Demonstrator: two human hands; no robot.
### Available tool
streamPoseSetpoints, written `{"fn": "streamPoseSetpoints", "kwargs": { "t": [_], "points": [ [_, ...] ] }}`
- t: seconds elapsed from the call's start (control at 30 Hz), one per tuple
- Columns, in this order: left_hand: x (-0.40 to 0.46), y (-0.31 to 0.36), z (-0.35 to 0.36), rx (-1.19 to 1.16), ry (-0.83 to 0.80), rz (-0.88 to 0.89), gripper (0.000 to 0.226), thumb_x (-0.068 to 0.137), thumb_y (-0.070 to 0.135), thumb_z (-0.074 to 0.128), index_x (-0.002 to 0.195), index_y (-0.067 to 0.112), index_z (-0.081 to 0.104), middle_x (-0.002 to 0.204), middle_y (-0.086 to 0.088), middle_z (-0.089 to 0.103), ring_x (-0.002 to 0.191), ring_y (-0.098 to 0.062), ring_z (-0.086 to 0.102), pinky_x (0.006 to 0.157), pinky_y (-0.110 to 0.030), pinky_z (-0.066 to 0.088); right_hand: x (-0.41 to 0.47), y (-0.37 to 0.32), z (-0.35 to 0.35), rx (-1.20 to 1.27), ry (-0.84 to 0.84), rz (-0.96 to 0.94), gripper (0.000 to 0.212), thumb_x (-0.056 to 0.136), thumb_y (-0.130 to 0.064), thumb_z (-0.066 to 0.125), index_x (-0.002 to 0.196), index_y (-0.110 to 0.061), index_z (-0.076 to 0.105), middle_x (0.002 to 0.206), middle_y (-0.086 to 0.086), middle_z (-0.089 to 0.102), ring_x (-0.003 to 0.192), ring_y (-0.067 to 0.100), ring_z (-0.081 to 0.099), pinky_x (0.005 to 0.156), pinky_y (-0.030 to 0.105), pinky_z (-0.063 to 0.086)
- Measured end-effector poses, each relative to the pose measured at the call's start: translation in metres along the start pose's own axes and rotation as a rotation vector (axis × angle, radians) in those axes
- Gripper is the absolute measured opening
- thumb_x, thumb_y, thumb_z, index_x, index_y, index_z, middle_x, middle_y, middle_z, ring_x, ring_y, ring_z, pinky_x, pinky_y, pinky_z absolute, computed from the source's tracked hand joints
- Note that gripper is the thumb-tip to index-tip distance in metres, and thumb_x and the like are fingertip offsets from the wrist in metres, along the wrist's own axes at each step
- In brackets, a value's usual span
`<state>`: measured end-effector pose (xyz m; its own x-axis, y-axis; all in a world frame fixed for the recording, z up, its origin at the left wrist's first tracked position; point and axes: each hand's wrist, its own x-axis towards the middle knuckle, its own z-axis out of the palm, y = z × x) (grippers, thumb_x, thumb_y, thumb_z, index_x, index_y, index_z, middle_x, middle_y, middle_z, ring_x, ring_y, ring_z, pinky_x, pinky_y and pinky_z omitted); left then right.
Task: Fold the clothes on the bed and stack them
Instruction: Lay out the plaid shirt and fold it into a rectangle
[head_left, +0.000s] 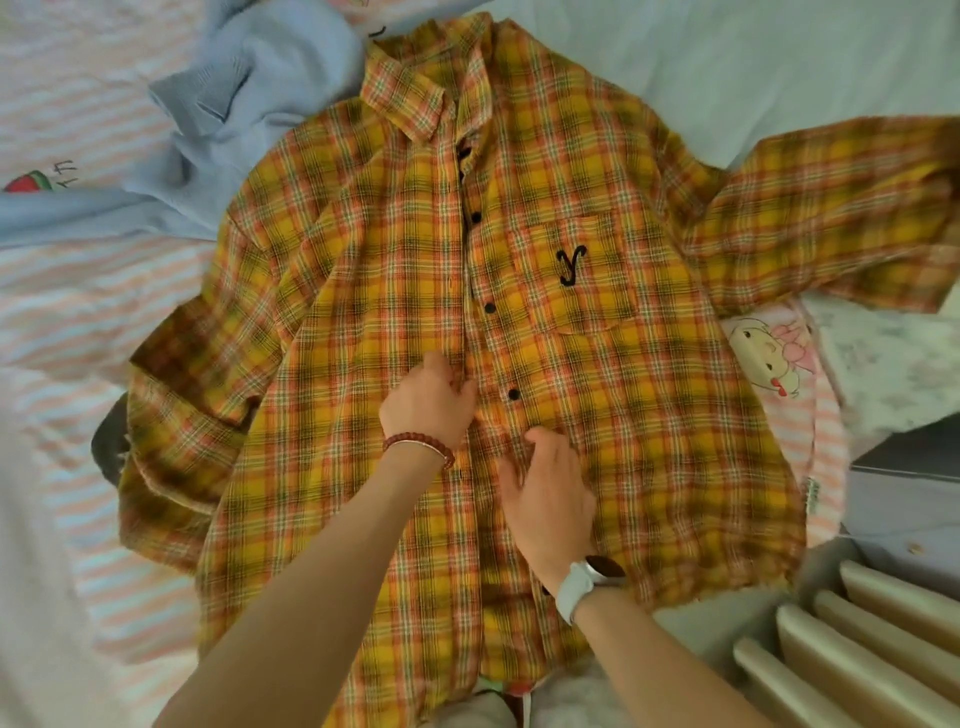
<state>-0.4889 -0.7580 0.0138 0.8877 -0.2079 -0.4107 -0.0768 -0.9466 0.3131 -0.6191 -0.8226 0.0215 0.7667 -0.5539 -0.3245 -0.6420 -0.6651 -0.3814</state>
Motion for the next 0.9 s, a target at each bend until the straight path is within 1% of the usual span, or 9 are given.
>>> {"fn": "streamPoseSetpoints", "kwargs": {
  "t": [0.1, 0.2, 0.37, 0.47, 0.53, 0.6, 0.7, 0.8, 0.9],
  "points": [
    [-0.002, -0.011, -0.006, -0.116, -0.025, 0.001, 0.01, 0.09, 0.022, 0.049, 0.093, 0.012, 0.047, 0.063, 0.001, 0.053, 0.051, -0.017, 0.046, 0.043, -0.024, 0.031, 0.005, 0.0, 0.003, -0.046, -0.012, 0.026, 0.04, 0.093, -0.031, 0.05, 0.128, -0.016, 0.042, 0.112, 0.0, 0.054, 0.102, 0.019, 0.053, 0.062, 0.03, 0.045],
    [-0.007, -0.015, -0.021, -0.359, -0.119, -0.029, 0.007, 0.091, 0.017, 0.052, 0.089, 0.013, 0.047, 0.061, 0.004, 0.053, 0.05, -0.01, 0.052, 0.044, -0.023, 0.042, 0.008, 0.001, -0.002, 0.033, 0.004, 0.024, 0.034, 0.094, -0.021, 0.047, 0.128, -0.014, 0.046, 0.113, 0.0, 0.057, 0.101, 0.018, 0.056, 0.067, 0.03, 0.046],
    [-0.012, -0.006, -0.046, -0.768, -0.28, -0.123, 0.018, 0.088, 0.012, 0.06, 0.075, 0.015, 0.049, 0.065, -0.002, 0.06, 0.043, -0.006, 0.06, 0.044, -0.018, 0.051, -0.005, -0.002, -0.017, 0.188, 0.173, -0.239, 0.023, 0.085, -0.006, 0.06, 0.108, -0.004, 0.063, 0.088, 0.004, 0.063, 0.066, 0.016, 0.06, 0.05, 0.02, 0.044],
    [-0.007, 0.009, -0.042, -0.772, -0.306, -0.13, 0.017, 0.089, 0.012, 0.06, 0.076, 0.013, 0.049, 0.065, -0.004, 0.06, 0.042, -0.006, 0.06, 0.044, -0.021, 0.053, -0.01, 0.001, -0.011, 0.124, -0.083, -0.258, 0.035, 0.093, -0.015, 0.049, 0.128, -0.012, 0.052, 0.107, 0.003, 0.056, 0.08, 0.016, 0.059, 0.059, 0.022, 0.048],
    [-0.002, 0.014, -0.033, -0.778, -0.325, -0.198, 0.013, 0.091, 0.011, 0.057, 0.08, 0.011, 0.05, 0.069, -0.008, 0.063, 0.047, -0.011, 0.063, 0.045, -0.024, 0.055, -0.01, 0.01, -0.001, 0.073, -0.296, -0.241, 0.04, 0.097, -0.021, 0.039, 0.137, -0.019, 0.042, 0.123, -0.001, 0.046, 0.091, 0.012, 0.053, 0.064, 0.016, 0.04],
    [0.003, 0.012, -0.025, -0.768, -0.348, -0.248, 0.008, 0.092, 0.012, 0.056, 0.085, 0.01, 0.052, 0.073, -0.01, 0.064, 0.055, -0.016, 0.064, 0.051, -0.028, 0.057, -0.012, 0.015, 0.003, 0.215, -0.315, -0.188, 0.037, 0.098, -0.024, 0.039, 0.134, -0.018, 0.047, 0.125, -0.003, 0.047, 0.087, 0.004, 0.048, 0.064, 0.008, 0.034],
    [0.008, 0.006, -0.019, -0.723, -0.34, -0.209, 0.011, 0.092, 0.015, 0.056, 0.084, 0.008, 0.054, 0.071, -0.008, 0.065, 0.049, -0.012, 0.062, 0.049, -0.024, 0.056, -0.021, 0.014, 0.004, 0.37, -0.282, -0.105, 0.036, 0.097, -0.031, 0.043, 0.127, -0.014, 0.054, 0.11, 0.0, 0.063, 0.075, 0.002, 0.055, 0.066, 0.008, 0.046],
    [0.009, 0.007, -0.018, -0.672, -0.328, -0.138, 0.016, 0.092, 0.018, 0.057, 0.078, 0.011, 0.054, 0.065, -0.005, 0.064, 0.041, -0.006, 0.059, 0.045, -0.019, 0.053, -0.038, 0.01, 0.014, 0.195, -0.372, -0.08, 0.044, 0.096, -0.04, 0.04, 0.129, -0.011, 0.049, 0.069, 0.001, 0.065, 0.051, 0.014, 0.055, 0.045, 0.031, 0.045],
    [0.009, 0.01, -0.019, -0.673, -0.282, -0.131, 0.018, 0.091, 0.017, 0.057, 0.074, 0.013, 0.053, 0.061, -0.003, 0.062, 0.041, -0.005, 0.059, 0.044, -0.019, 0.052, -0.056, 0.006, 0.023, 0.214, -0.435, -0.044, 0.023, 0.095, -0.039, 0.042, 0.085, -0.02, 0.049, 0.053, -0.006, 0.039, 0.04, 0.007, 0.032, 0.043, 0.027, 0.033]
  ]
}}
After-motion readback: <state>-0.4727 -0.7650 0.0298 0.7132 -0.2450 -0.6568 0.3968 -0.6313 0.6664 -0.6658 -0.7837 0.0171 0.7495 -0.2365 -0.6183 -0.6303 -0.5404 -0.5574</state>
